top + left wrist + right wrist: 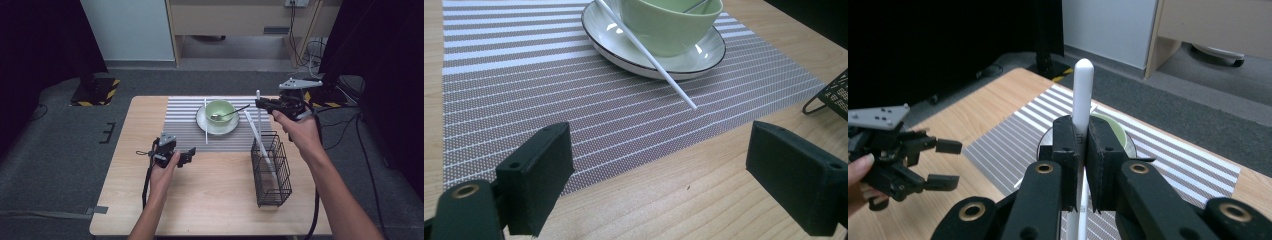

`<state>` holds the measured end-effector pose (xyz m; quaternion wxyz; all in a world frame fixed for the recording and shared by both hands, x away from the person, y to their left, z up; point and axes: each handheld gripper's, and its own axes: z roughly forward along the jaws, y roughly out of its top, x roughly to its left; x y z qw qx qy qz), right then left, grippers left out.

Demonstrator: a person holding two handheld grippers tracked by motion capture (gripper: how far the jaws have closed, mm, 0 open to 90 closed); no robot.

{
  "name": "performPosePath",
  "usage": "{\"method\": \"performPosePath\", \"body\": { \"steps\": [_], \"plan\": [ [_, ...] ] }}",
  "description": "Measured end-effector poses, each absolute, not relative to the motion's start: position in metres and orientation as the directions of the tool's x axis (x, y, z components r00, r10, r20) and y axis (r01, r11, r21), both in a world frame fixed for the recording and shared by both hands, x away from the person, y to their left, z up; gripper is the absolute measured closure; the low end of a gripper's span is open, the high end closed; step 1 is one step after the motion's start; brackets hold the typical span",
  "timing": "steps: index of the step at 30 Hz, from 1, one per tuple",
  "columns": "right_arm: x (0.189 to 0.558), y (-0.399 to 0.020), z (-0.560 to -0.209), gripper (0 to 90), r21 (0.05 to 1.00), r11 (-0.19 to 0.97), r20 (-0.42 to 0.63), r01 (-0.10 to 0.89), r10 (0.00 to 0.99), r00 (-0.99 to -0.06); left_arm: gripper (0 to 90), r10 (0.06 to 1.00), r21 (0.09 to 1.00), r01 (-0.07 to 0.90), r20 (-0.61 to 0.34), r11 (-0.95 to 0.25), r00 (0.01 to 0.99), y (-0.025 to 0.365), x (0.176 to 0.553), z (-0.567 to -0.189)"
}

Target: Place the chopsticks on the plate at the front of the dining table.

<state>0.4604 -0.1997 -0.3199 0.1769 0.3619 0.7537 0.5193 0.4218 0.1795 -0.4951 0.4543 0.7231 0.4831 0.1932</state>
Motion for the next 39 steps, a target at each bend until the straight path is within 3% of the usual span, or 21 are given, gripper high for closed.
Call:
{"method": "performPosePath", "body": {
  "steps": [24,39],
  "plan": [
    [0.453,-0.225,-0.27,84.3,0.951,0.116,0.109,0.285,0.74,-0.663,10.0,0.864,0.845,0.511,-0.133,-0.157,0.485,0.174,0.422,-0.498],
    [0.453,-0.207,-0.253,84.3,0.963,0.045,0.16,0.265,0.696,-0.7,10.6,0.854,0.864,0.479,-0.123,-0.159,0.506,0.169,0.419,-0.493]
  ]
}}
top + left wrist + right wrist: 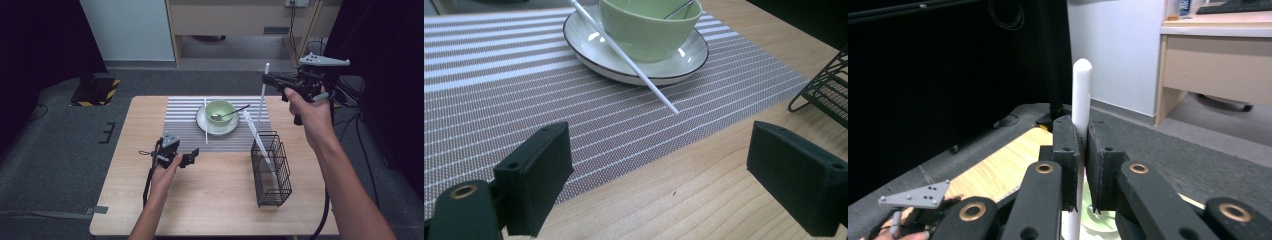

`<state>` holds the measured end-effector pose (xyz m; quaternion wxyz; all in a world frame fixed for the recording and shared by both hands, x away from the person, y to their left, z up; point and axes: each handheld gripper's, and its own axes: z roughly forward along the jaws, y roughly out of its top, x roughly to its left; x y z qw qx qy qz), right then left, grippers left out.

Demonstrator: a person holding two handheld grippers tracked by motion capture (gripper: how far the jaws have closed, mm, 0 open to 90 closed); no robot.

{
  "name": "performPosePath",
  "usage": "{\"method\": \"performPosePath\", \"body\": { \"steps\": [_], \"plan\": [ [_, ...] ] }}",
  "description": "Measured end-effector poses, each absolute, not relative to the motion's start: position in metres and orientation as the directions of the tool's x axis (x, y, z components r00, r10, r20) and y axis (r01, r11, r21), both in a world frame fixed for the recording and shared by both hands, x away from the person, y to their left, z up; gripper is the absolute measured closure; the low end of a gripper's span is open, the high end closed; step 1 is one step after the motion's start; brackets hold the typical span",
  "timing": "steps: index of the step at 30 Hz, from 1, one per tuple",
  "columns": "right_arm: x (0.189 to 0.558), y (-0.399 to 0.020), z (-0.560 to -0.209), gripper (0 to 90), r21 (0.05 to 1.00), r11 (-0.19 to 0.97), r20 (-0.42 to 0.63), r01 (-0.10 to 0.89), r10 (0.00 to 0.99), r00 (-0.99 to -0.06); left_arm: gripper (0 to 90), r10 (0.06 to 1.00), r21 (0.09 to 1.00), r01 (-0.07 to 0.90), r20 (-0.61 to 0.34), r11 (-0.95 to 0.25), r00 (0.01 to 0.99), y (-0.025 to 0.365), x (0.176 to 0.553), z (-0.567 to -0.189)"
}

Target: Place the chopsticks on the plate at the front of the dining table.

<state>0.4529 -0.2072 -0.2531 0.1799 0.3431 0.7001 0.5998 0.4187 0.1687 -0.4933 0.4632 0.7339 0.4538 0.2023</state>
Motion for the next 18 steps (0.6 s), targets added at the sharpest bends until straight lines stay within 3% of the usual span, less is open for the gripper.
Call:
{"method": "performPosePath", "body": {
  "steps": [18],
  "plan": [
    [0.461,-0.151,-0.274,84.3,0.962,0.036,0.179,0.269,0.66,-0.729,12.9,0.816,0.888,0.45,-0.189,-0.095,0.546,0.16,0.412,-0.481]
  ]
}}
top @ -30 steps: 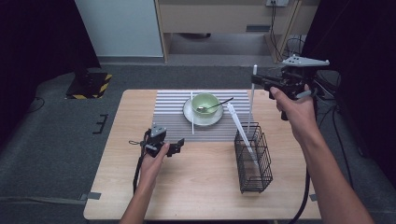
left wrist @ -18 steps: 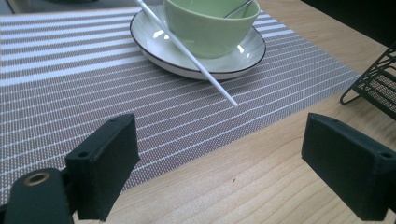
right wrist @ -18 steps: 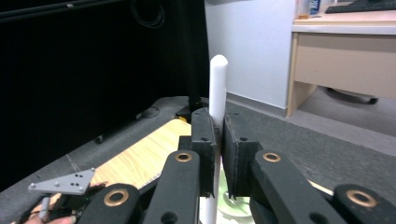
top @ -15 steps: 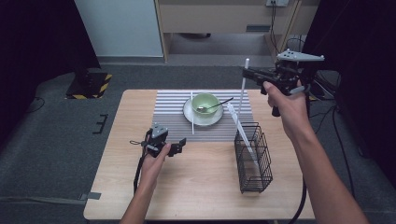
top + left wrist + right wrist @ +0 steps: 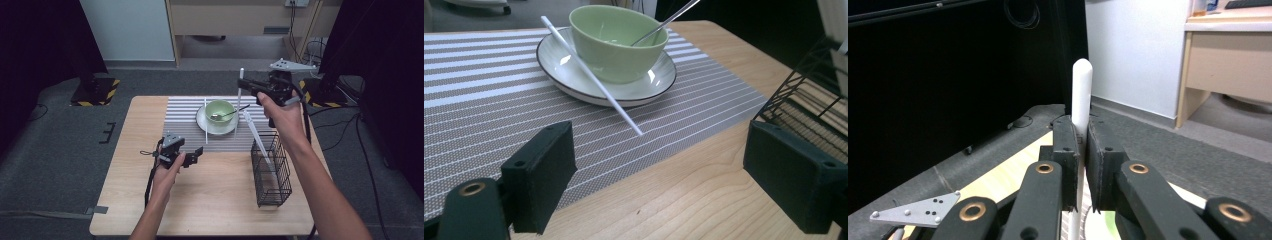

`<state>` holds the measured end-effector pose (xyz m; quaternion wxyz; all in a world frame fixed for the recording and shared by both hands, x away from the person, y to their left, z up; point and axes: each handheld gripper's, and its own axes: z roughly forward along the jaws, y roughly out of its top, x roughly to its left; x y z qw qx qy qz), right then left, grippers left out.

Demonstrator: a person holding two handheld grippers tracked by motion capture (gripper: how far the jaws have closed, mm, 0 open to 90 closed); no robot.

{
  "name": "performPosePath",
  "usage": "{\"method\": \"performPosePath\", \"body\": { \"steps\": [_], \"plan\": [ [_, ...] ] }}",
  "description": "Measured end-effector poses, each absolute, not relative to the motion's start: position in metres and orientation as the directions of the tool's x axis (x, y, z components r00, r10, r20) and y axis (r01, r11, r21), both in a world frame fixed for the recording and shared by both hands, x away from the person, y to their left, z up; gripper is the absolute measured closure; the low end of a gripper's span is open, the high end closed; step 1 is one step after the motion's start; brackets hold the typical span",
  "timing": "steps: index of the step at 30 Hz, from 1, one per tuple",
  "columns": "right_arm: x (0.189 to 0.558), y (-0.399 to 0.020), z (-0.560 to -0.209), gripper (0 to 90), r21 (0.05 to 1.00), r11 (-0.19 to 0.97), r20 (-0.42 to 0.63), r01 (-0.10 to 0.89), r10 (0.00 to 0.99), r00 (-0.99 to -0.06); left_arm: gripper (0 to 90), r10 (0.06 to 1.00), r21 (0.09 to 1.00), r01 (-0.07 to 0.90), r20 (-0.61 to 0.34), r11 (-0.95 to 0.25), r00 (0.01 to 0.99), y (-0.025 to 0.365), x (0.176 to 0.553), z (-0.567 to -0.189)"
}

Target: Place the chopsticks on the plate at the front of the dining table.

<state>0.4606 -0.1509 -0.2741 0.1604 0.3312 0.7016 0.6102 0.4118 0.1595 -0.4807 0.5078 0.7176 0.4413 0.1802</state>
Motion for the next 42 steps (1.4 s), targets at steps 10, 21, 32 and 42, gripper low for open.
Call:
{"method": "performPosePath", "body": {
  "steps": [10,21,32,42],
  "plan": [
    [0.463,-0.134,-0.288,84.3,0.956,0.047,0.193,0.29,0.645,-0.739,15.9,0.772,0.908,0.413,-0.211,-0.072,0.599,0.151,0.406,-0.475],
    [0.465,-0.129,-0.29,84.3,0.954,0.04,0.203,0.296,0.639,-0.742,17.8,0.712,0.923,0.376,-0.213,-0.078,0.669,0.138,0.403,-0.476],
    [0.462,-0.123,-0.29,84.2,0.952,0.033,0.222,0.303,0.604,-0.765,26.2,0.663,0.935,0.347,-0.214,-0.073,0.717,0.113,0.396,-0.476],
    [0.46,-0.126,-0.292,84.2,0.948,0.015,0.248,0.317,0.588,-0.77,46.6,0.646,0.942,0.327,-0.204,-0.075,0.736,0.105,0.391,-0.476]
  ]
}}
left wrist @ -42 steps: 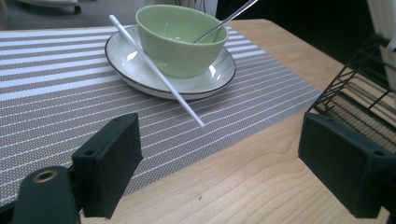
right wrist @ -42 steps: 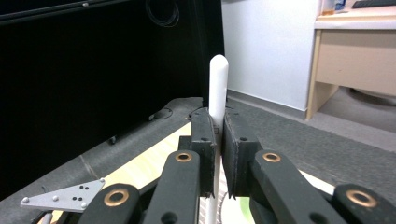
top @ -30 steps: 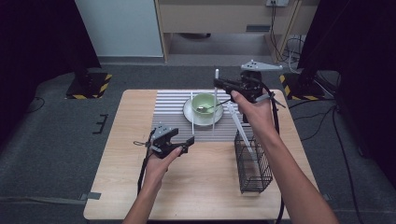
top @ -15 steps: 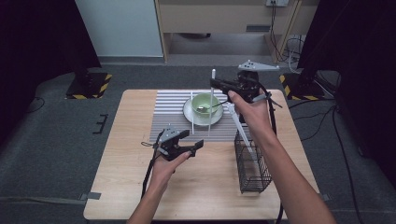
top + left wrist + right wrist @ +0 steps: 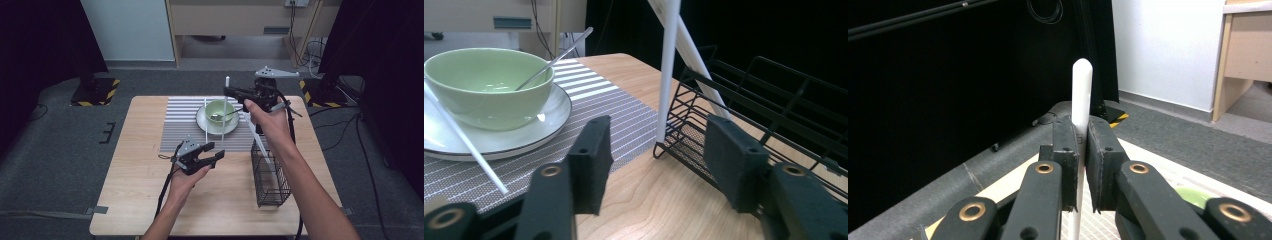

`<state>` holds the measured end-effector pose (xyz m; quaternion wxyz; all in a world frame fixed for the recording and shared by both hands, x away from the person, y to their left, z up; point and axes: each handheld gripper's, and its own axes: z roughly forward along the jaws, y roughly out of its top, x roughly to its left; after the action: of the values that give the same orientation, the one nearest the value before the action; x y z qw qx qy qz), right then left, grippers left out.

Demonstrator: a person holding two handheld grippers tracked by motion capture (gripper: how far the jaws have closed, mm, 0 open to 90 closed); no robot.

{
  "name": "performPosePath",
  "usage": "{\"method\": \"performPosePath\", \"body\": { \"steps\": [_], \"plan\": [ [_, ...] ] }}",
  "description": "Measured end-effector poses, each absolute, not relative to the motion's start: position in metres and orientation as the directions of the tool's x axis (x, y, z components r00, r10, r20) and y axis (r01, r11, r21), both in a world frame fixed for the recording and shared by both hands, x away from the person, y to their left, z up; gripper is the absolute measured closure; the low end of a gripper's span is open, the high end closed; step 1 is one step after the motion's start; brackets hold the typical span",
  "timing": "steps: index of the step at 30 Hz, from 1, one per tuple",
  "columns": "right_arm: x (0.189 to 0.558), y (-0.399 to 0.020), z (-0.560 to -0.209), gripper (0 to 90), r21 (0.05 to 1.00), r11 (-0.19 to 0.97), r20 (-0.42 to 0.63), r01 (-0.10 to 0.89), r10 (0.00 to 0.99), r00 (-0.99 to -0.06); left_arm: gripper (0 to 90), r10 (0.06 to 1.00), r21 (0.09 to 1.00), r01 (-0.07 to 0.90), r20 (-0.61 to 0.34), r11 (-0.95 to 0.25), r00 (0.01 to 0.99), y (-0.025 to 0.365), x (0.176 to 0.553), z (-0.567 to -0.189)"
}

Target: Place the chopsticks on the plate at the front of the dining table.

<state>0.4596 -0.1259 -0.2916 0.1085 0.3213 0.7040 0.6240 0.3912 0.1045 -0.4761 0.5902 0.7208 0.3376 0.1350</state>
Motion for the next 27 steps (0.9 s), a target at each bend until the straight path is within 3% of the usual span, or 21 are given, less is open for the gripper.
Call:
{"method": "performPosePath", "body": {
  "steps": [11,27],
  "plan": [
    [0.4552,-0.124,-0.2873,84.2,0.946,0.024,0.255,0.323,0.561,-0.788,70.7,0.617,0.942,0.323,-0.203,-0.088,0.76,0.1029,0.3879,-0.4744],
    [0.4554,-0.1165,-0.2861,84.2,0.937,0.035,0.275,0.347,0.538,-0.797,82.5,0.604,0.945,0.319,-0.21,-0.078,0.769,0.1058,0.3876,-0.473]
  ]
}}
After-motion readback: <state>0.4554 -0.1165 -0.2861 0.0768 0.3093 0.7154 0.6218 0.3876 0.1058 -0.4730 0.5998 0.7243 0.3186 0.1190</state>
